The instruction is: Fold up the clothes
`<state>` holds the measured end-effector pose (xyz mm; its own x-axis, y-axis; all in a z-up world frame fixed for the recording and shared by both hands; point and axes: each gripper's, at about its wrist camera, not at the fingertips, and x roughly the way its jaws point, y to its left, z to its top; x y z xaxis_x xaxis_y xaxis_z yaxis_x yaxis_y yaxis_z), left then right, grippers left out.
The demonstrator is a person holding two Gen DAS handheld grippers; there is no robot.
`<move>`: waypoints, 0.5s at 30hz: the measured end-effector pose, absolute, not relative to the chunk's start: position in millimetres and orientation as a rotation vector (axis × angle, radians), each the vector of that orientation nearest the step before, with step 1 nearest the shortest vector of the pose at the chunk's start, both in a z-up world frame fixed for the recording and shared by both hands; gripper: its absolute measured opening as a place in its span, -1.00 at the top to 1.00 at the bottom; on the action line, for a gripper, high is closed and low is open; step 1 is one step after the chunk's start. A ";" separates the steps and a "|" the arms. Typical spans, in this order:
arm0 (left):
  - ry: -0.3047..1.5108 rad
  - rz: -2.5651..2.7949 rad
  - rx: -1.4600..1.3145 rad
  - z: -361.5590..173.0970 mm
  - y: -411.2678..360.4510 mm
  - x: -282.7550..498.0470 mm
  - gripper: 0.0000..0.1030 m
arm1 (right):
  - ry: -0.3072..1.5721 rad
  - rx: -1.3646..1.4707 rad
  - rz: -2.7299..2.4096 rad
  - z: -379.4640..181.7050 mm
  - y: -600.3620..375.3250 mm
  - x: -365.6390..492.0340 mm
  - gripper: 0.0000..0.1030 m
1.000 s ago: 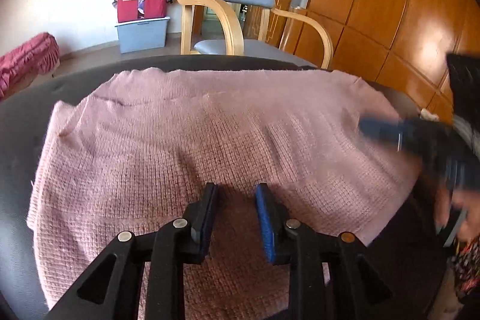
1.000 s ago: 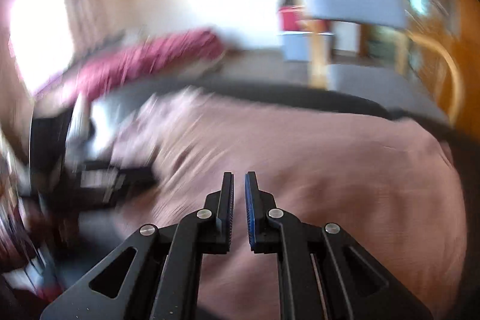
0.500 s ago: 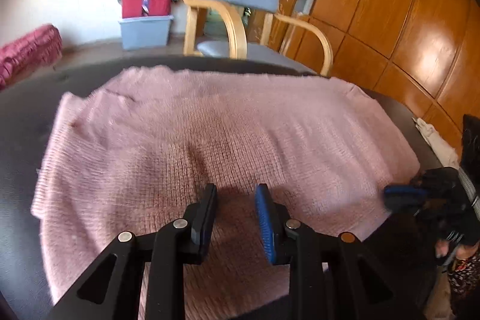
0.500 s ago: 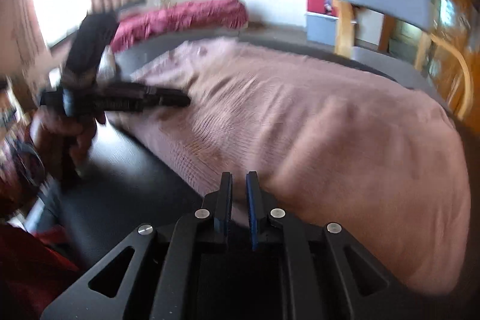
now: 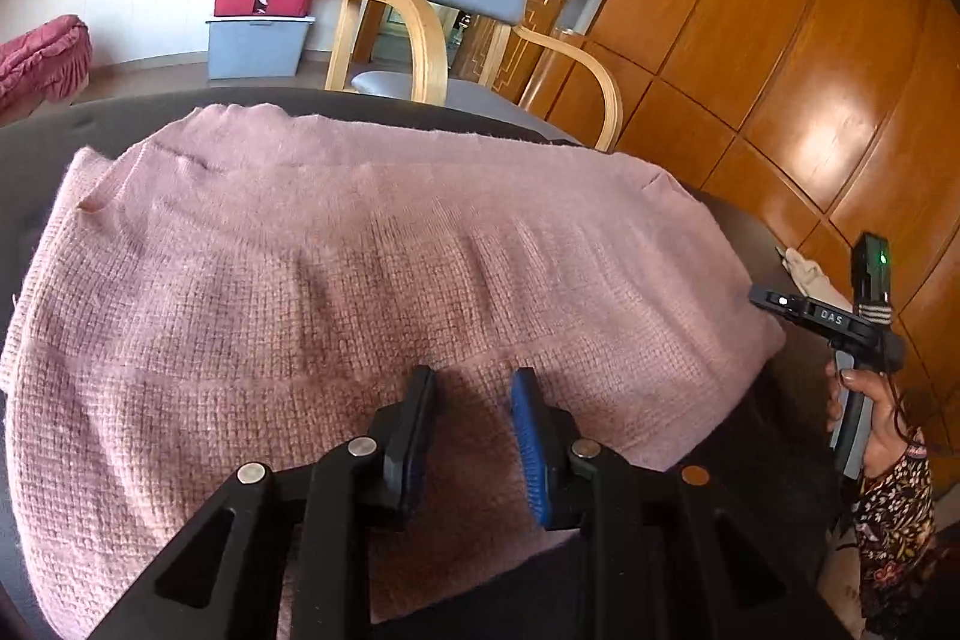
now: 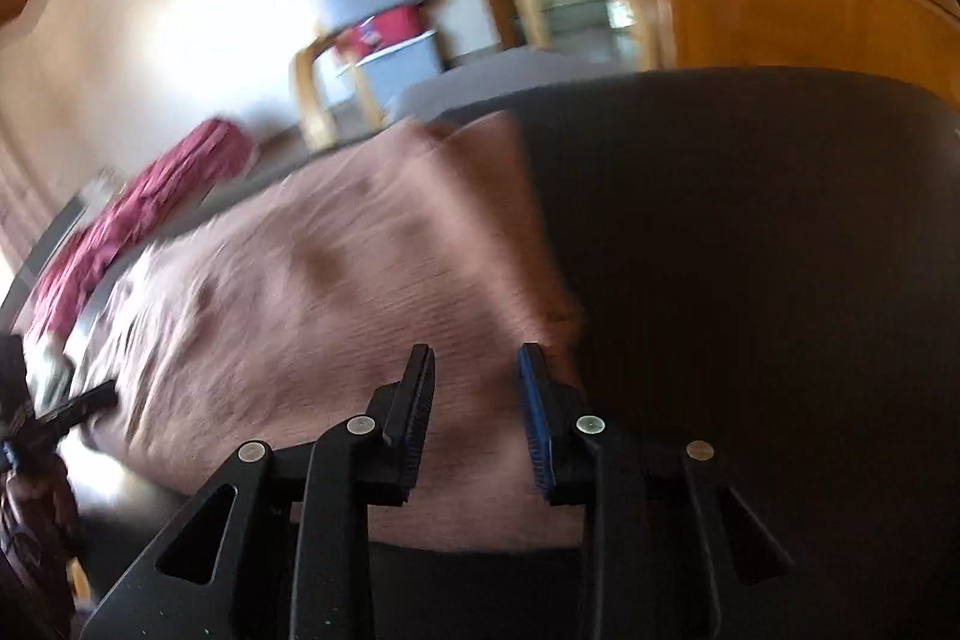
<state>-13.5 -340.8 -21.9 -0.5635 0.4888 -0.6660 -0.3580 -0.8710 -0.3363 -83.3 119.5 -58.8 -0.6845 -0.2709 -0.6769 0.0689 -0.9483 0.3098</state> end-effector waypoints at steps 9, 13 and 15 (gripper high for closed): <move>-0.184 2.416 -1.020 -7.5 -304.8 -9.1 0.50 | -0.613 1.168 -2.619 -58.7 151.5 -84.3 -0.21; -0.084 2.430 -1.052 -12.2 -291.8 -11.2 0.50 | -0.633 1.186 -2.523 -68.1 145.3 -104.5 -0.21; -0.109 2.413 -1.065 -16.3 -294.9 -13.9 0.50 | -0.642 1.185 -2.492 -70.9 144.2 -115.6 -0.21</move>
<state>-13.9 -294.9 -16.3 -0.5714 0.4703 -0.6725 -0.4079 -0.8738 -0.2645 -115.6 144.2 -70.9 -0.6111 -0.4517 -0.6500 0.0817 -0.8528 0.5158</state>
